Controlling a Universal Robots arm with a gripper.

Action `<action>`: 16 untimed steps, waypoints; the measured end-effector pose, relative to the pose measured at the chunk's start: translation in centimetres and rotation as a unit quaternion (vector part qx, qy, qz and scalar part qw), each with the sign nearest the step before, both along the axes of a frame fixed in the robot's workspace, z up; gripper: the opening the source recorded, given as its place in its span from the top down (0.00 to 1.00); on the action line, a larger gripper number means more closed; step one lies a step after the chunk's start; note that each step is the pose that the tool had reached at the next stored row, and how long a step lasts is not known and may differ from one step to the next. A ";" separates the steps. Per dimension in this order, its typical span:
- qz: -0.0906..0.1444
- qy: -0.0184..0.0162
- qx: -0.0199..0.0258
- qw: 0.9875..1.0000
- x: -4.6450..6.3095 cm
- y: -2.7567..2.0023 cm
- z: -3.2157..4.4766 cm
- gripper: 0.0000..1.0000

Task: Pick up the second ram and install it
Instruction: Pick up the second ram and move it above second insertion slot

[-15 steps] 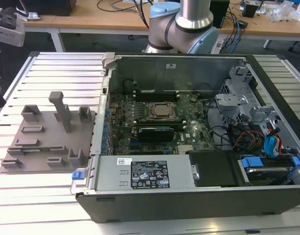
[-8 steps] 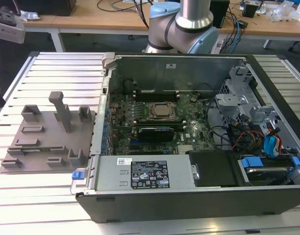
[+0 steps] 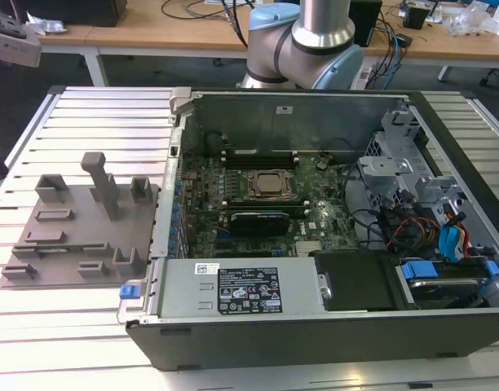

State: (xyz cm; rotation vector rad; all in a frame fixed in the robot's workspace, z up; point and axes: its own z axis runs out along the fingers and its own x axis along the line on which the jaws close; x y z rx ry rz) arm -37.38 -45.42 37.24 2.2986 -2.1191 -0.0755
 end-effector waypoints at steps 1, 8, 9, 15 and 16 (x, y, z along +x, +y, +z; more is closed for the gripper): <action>0.009 0.000 0.000 1.000 0.0 0.00 0.00 0.90; 0.039 0.000 0.000 0.999 0.0 0.00 0.00 0.90; 0.039 0.000 0.000 0.999 0.0 0.00 0.00 0.90; 0.005 0.000 0.000 1.000 0.0 0.01 -0.07 0.76; -0.011 0.000 0.000 1.000 0.0 0.00 -0.09 0.76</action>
